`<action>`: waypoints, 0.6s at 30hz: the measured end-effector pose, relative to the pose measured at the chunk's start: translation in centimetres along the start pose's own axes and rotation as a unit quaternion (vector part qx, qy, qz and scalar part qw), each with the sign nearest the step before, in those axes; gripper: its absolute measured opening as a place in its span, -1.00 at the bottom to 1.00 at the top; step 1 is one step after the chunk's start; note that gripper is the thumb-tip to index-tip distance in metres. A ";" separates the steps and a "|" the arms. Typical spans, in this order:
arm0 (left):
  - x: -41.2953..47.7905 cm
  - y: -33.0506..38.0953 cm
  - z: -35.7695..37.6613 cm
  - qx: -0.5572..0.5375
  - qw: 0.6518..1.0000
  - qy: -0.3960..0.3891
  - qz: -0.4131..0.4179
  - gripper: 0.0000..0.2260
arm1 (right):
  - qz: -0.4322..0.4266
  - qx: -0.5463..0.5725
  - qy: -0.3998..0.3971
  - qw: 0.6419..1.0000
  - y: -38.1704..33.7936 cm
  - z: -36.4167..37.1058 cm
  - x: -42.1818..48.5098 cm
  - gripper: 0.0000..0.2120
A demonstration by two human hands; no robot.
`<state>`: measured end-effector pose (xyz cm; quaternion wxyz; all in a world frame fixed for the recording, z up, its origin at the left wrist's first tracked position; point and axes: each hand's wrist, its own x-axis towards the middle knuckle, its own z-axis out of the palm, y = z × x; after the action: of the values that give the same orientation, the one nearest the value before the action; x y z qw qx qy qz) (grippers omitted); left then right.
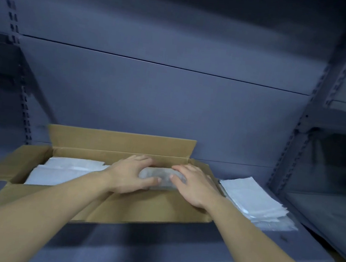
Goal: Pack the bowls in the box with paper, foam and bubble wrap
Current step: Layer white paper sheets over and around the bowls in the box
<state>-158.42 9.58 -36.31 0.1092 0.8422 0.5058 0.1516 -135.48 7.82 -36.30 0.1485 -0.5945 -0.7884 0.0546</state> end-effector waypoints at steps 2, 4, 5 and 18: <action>1.6 2.0 0.9 -0.013 1.000 -0.009 0.018 -0.28 | 0.019 0.010 0.022 1.000 2.4 -0.6 -1.0 -0.57; 3.2 4.4 2.0 -0.030 0.999 -0.017 0.034 -0.41 | 0.040 0.022 0.037 0.998 5.0 -1.1 -1.9 -0.57; 3.9 5.6 2.6 -0.042 0.998 -0.021 0.042 -0.43 | 0.050 0.024 0.042 0.998 6.3 -1.3 -2.4 -0.57; 13.3 17.5 9.5 0.013 0.988 -0.056 0.145 -0.43 | 0.194 0.019 0.036 0.980 21.2 -2.6 -8.7 -0.58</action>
<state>-134.76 12.99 -37.29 0.1031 0.9149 0.3738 0.1120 -112.96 5.43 -40.83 0.1748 -0.7349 -0.6508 0.0760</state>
